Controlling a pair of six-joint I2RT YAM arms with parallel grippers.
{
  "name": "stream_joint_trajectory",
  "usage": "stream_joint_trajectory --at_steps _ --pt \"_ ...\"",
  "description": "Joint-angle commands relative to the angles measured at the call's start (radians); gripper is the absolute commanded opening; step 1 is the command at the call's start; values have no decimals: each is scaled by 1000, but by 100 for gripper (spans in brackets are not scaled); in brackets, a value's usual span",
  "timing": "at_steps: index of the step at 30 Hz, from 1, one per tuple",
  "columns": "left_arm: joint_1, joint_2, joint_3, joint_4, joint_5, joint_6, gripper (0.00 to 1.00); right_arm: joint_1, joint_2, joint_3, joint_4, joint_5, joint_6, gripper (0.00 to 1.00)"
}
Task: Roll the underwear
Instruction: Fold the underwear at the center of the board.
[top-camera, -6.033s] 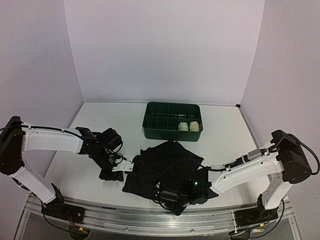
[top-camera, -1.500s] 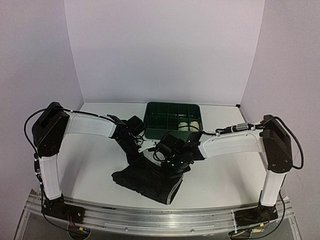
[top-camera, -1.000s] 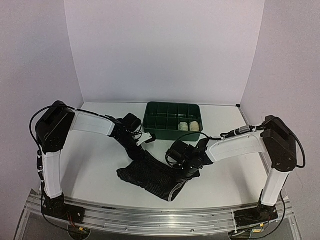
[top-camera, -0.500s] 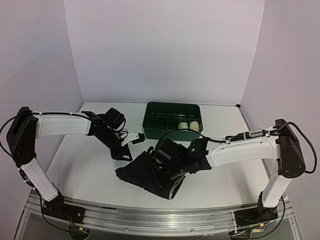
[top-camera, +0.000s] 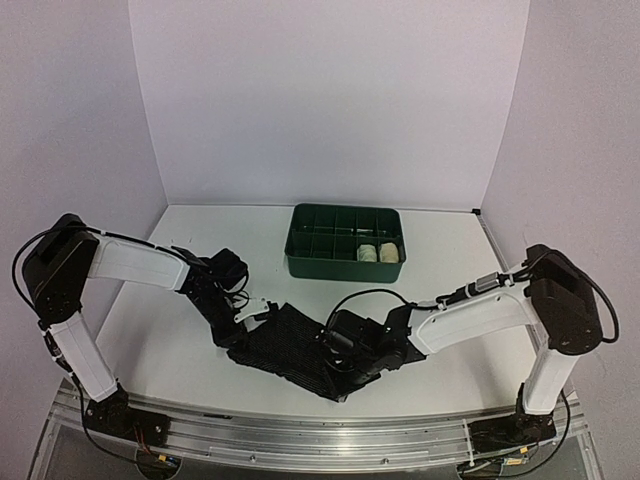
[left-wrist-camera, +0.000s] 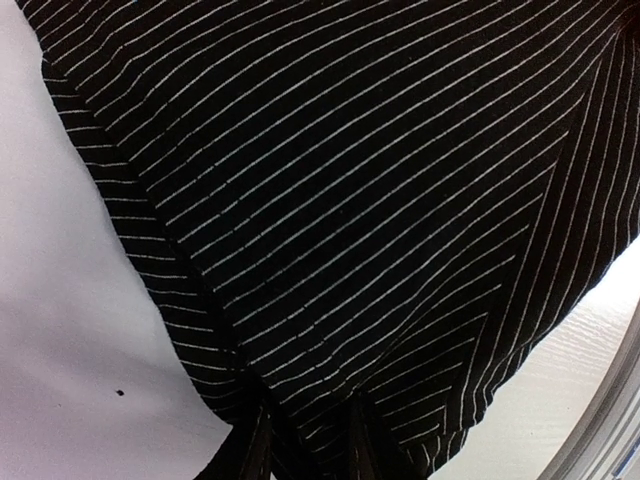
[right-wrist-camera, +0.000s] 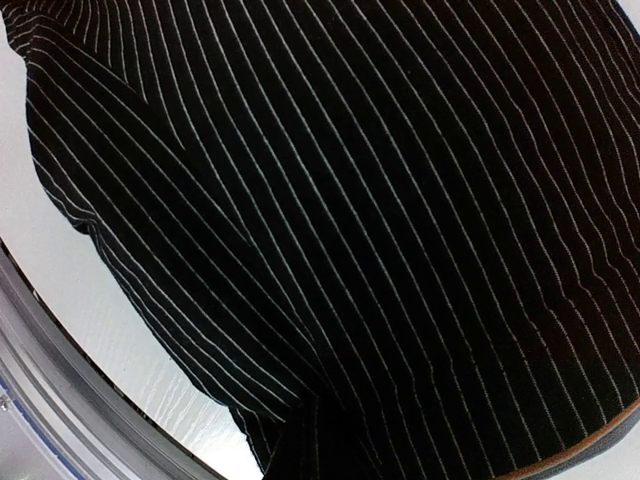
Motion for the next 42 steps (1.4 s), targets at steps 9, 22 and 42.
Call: stream_joint_trajectory --at_steps 9,22,42 --pt "3 -154 -8 -59 61 165 49 19 -145 32 -41 0 -196 4" --pt "-38 -223 -20 -184 137 562 63 149 -171 56 -69 209 -736 53" --pt "-132 -116 -237 173 -174 640 49 162 23 54 -161 290 -687 28"
